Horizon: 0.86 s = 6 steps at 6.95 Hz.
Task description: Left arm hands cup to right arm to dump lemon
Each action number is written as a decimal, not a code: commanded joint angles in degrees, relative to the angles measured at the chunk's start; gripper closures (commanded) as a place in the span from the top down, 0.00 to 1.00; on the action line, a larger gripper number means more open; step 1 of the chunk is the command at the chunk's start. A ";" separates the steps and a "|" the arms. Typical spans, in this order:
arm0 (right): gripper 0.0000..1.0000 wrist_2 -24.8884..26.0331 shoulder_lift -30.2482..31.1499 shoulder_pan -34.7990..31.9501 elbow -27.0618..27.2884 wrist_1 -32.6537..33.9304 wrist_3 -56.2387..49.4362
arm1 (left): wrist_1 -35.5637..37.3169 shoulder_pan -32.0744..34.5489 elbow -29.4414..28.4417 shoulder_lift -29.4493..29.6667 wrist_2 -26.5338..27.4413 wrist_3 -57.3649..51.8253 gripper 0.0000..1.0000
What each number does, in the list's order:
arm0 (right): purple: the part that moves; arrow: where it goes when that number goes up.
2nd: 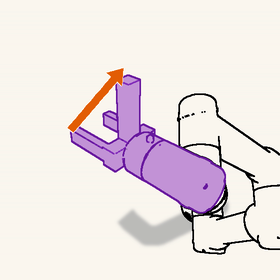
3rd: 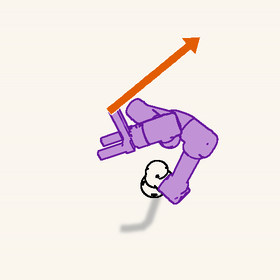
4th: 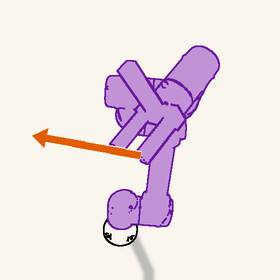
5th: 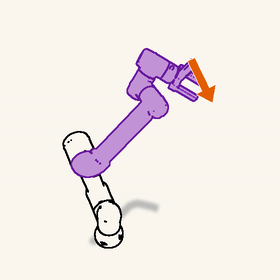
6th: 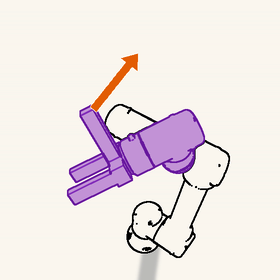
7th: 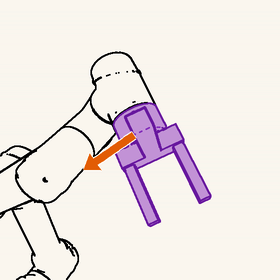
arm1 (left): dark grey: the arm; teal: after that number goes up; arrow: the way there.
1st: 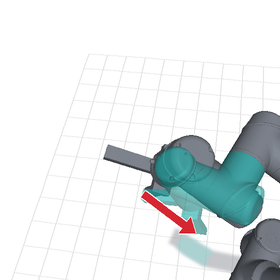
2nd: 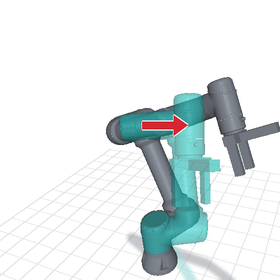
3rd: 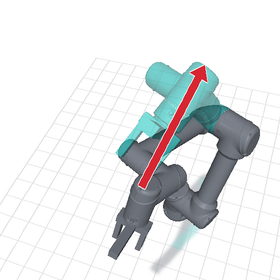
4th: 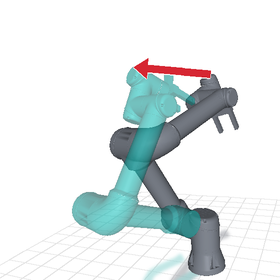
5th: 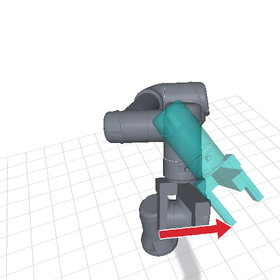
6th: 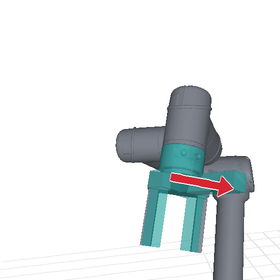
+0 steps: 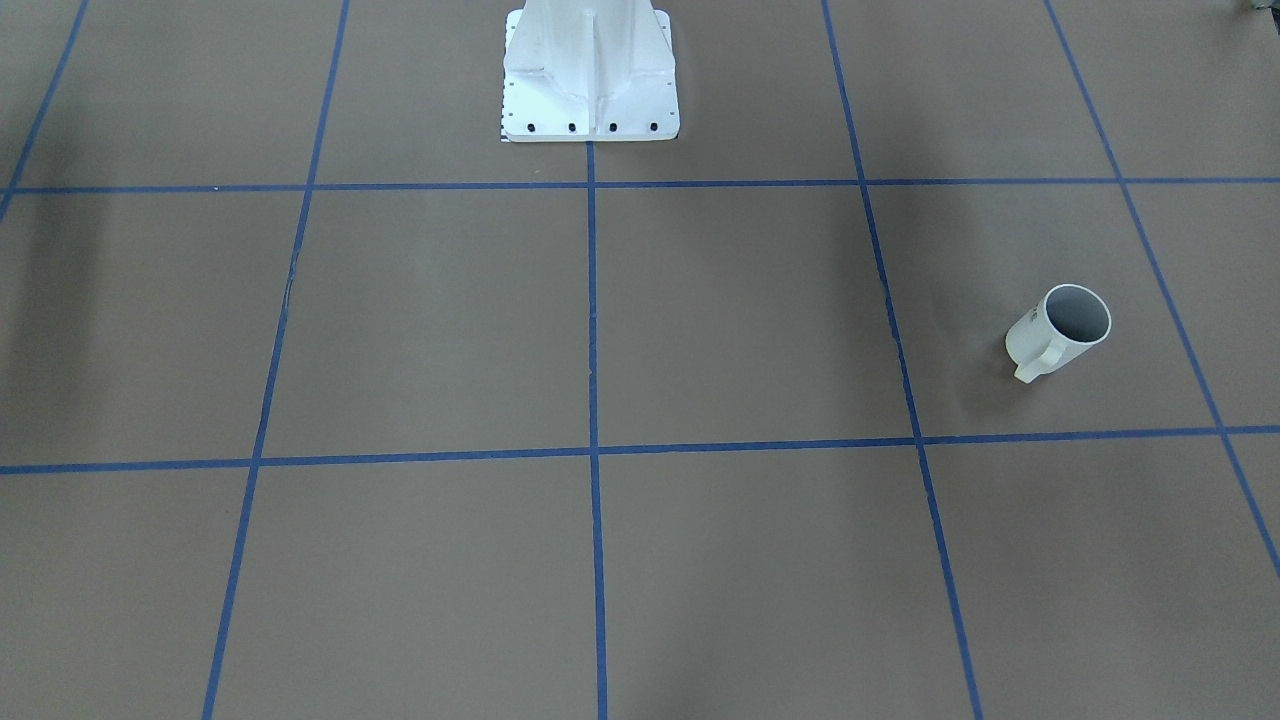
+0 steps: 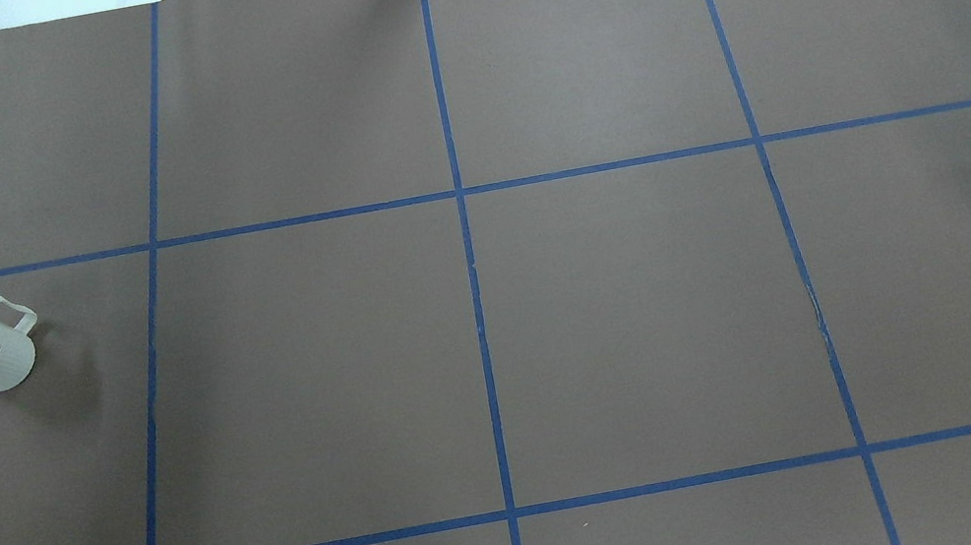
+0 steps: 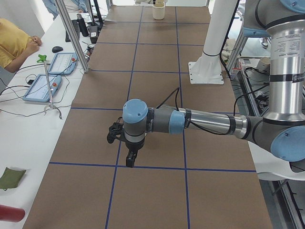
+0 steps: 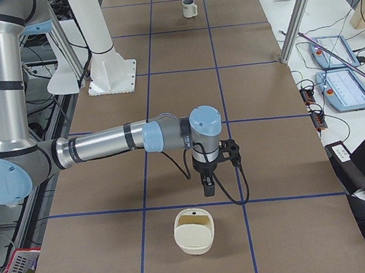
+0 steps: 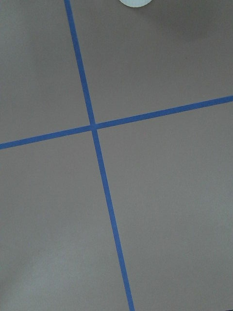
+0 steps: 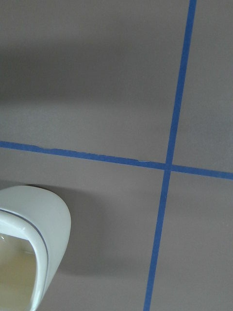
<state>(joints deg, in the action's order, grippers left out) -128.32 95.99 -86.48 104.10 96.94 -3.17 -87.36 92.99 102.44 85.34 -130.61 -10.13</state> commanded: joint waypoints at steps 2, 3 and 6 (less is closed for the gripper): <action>1.00 0.00 -0.45 0.09 0.14 0.00 0.35 | -2.53 -2.37 -0.05 -0.44 0.27 0.10 1.00; 1.00 0.00 -0.71 0.09 0.23 -0.09 0.53 | -2.55 -2.29 0.39 -0.53 0.26 0.02 1.00; 1.00 -0.09 -0.80 0.17 4.45 0.00 0.44 | -2.72 -2.37 2.58 0.08 0.09 0.63 1.00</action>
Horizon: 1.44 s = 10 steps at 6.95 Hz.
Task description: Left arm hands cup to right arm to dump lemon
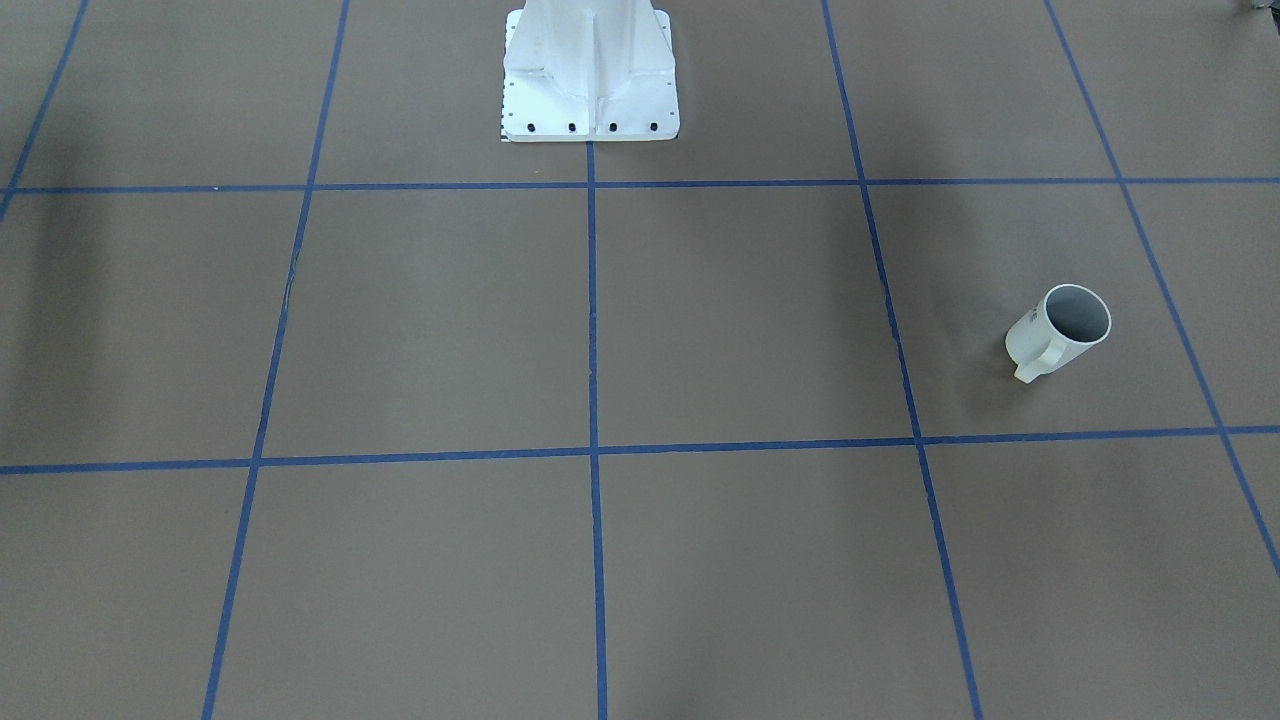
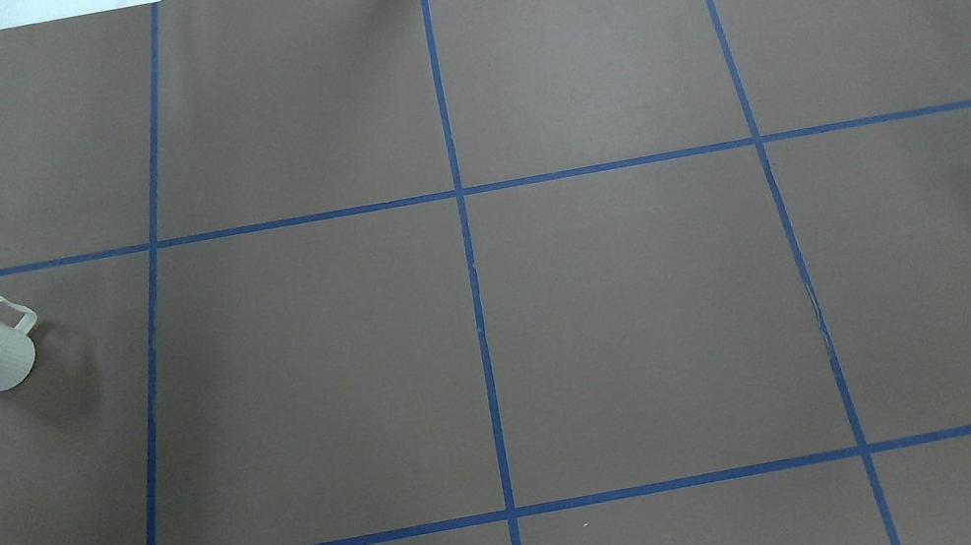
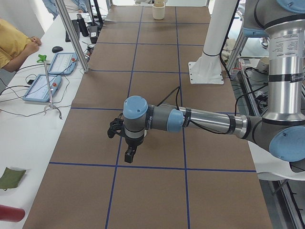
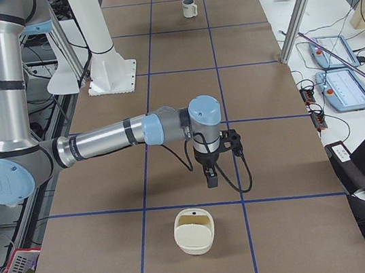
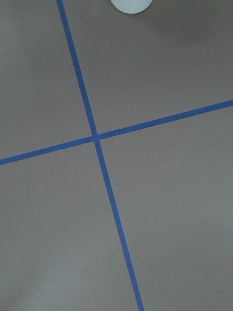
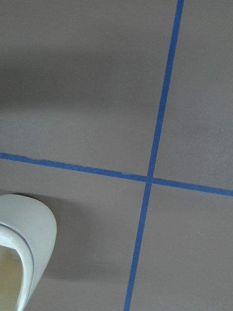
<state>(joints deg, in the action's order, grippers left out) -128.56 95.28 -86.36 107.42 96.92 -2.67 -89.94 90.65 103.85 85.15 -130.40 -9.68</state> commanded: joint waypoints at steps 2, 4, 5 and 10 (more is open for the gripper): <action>1.00 0.15 -3.50 0.14 1.66 -2.93 0.03 | -0.50 -0.03 2.06 0.98 -0.38 -0.08 1.00; 1.00 -0.55 -5.18 0.14 0.78 -13.04 0.20 | -9.08 -0.12 -0.82 5.35 -0.20 1.23 1.00; 1.00 -0.73 -5.54 0.14 0.78 -13.68 -0.23 | -9.72 -0.12 -0.84 5.46 -0.38 2.89 1.00; 1.00 -1.26 -10.90 11.88 1.12 -21.58 16.83 | -18.96 -9.32 -2.69 5.46 -4.42 14.17 1.00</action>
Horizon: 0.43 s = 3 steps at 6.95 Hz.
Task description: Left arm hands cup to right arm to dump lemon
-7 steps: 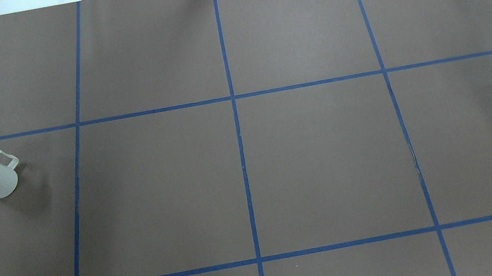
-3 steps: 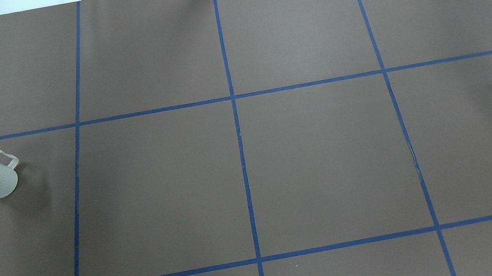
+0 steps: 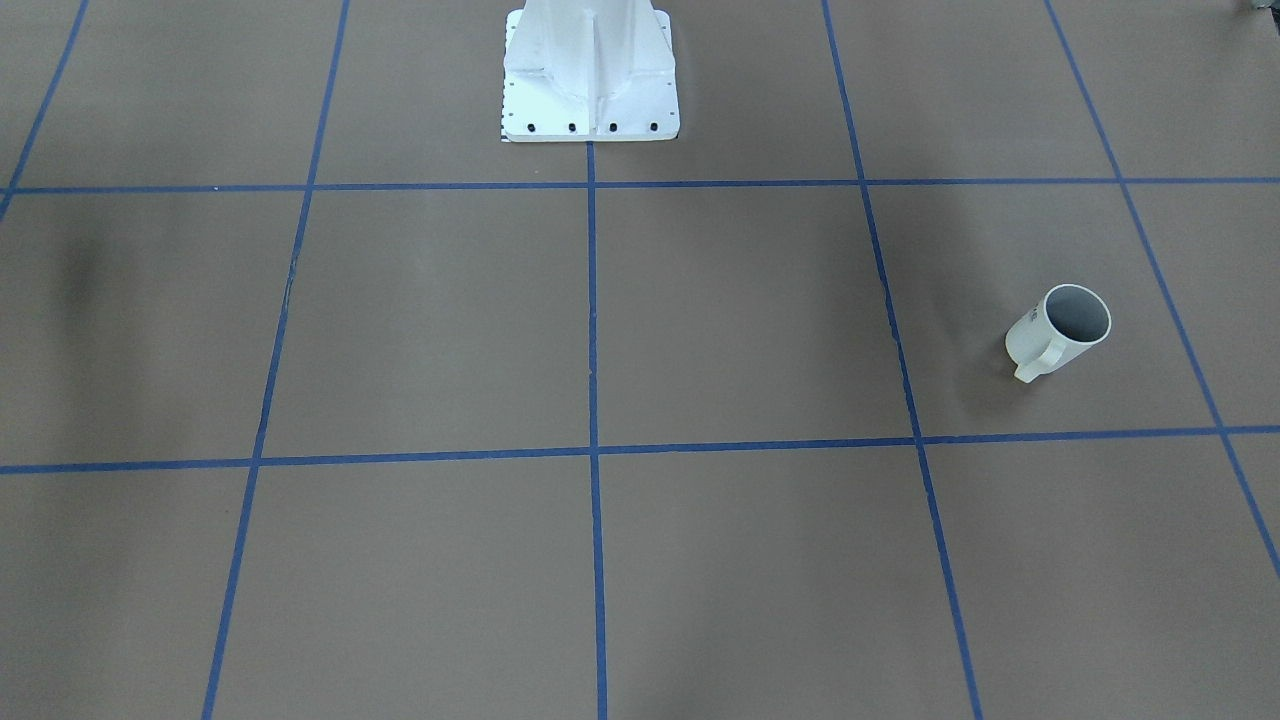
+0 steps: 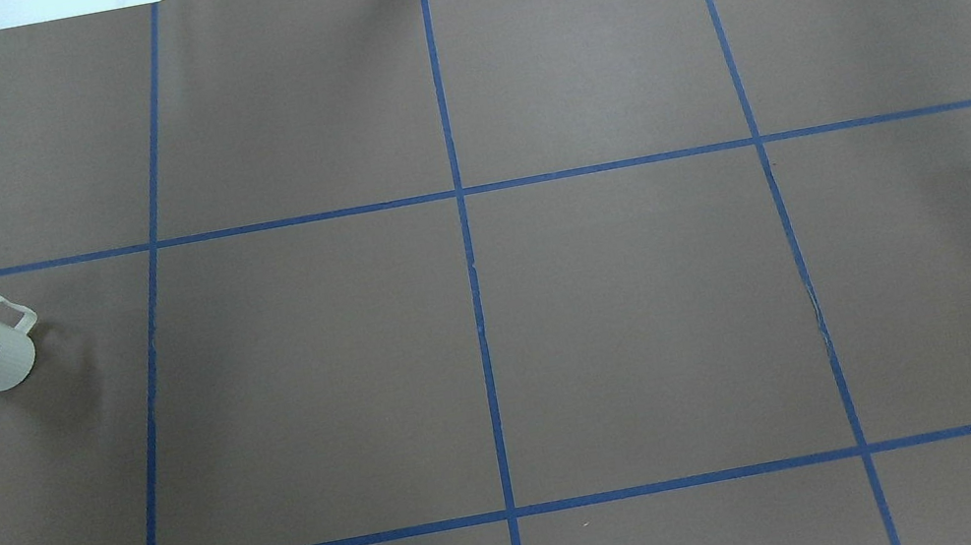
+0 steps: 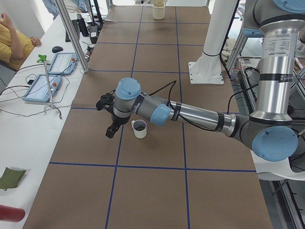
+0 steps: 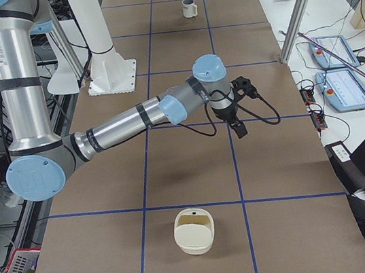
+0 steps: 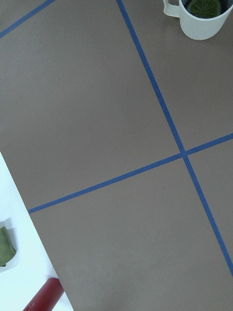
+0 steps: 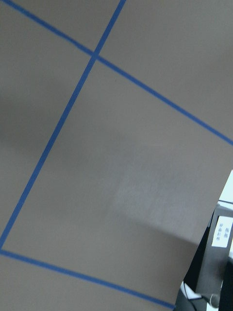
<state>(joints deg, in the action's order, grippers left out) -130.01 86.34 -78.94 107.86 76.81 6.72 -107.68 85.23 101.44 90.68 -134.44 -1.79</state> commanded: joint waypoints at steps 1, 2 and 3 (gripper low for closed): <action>1.00 2.29 -3.10 8.76 0.60 -4.71 14.91 | -4.18 -7.67 -0.28 -0.24 -0.12 16.02 1.00; 1.00 5.27 -3.37 12.11 0.86 -5.79 17.77 | -8.30 -13.10 -0.80 -1.37 1.71 26.82 1.00; 1.00 7.30 -4.59 13.71 0.69 -6.06 18.93 | -12.25 -18.38 -0.89 -1.90 5.99 36.33 1.00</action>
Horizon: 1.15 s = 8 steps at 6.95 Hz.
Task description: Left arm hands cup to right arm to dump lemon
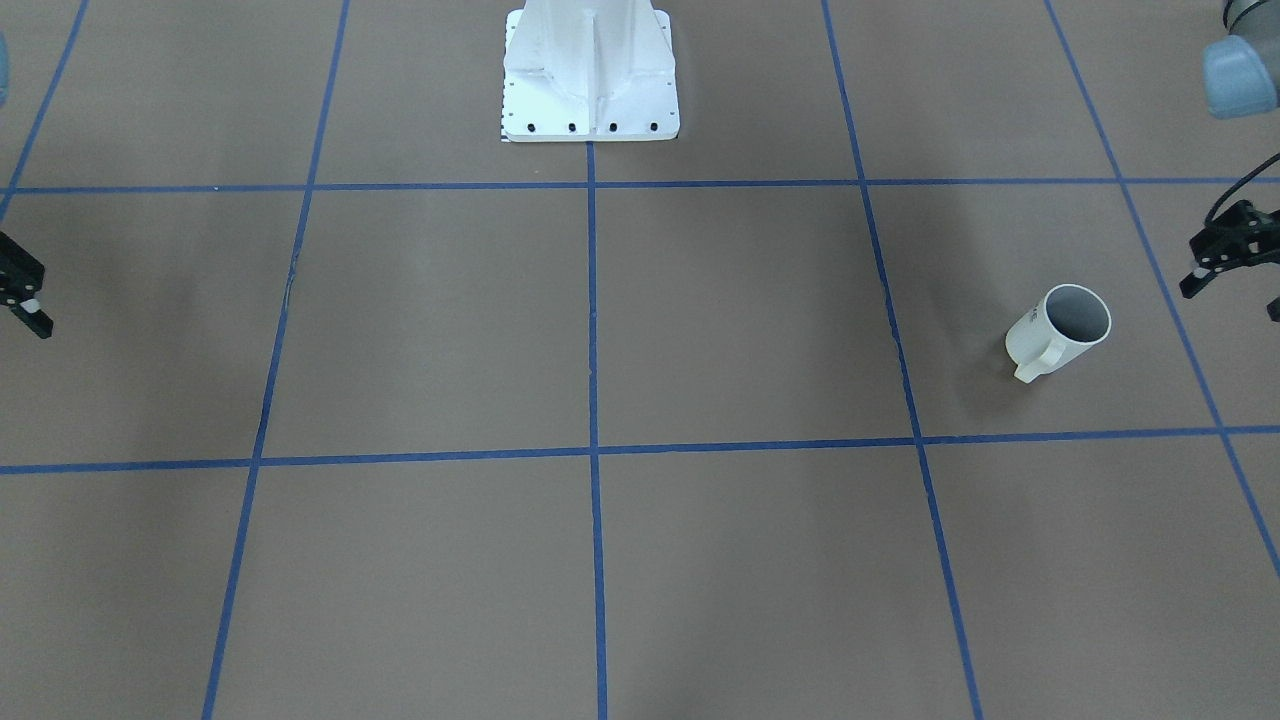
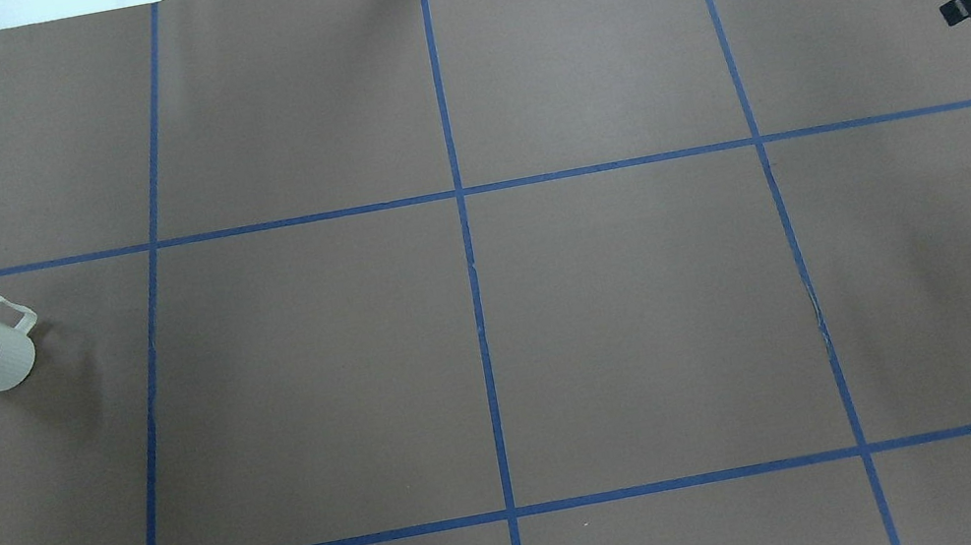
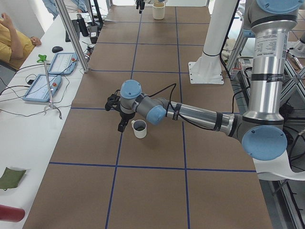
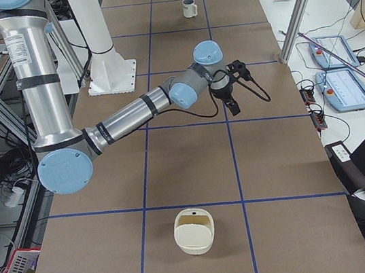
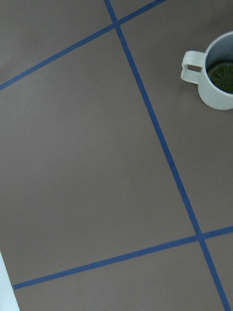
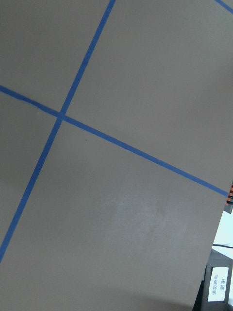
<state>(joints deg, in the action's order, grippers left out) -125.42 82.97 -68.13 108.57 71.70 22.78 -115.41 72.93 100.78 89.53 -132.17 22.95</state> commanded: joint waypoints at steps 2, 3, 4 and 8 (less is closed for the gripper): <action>1.00 2.82 -1.31 3.18 -0.02 -1.03 2.88 | -5.18 -10.26 -0.67 -1.03 8.15 19.05 1.00; 1.00 2.82 -1.40 3.09 -0.02 -1.03 2.79 | -5.18 -10.35 -1.46 -1.12 8.24 18.63 1.00; 1.00 2.90 -1.40 3.18 -0.02 -1.03 2.88 | -5.26 -10.35 -1.55 -2.16 8.33 17.93 1.00; 1.00 2.99 -1.58 3.18 -0.11 -1.03 2.79 | -5.27 -11.22 -1.64 -3.49 8.33 15.55 1.00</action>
<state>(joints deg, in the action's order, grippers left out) -122.44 81.45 -64.96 108.49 70.66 25.58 -120.72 62.29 99.24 86.17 -123.88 38.69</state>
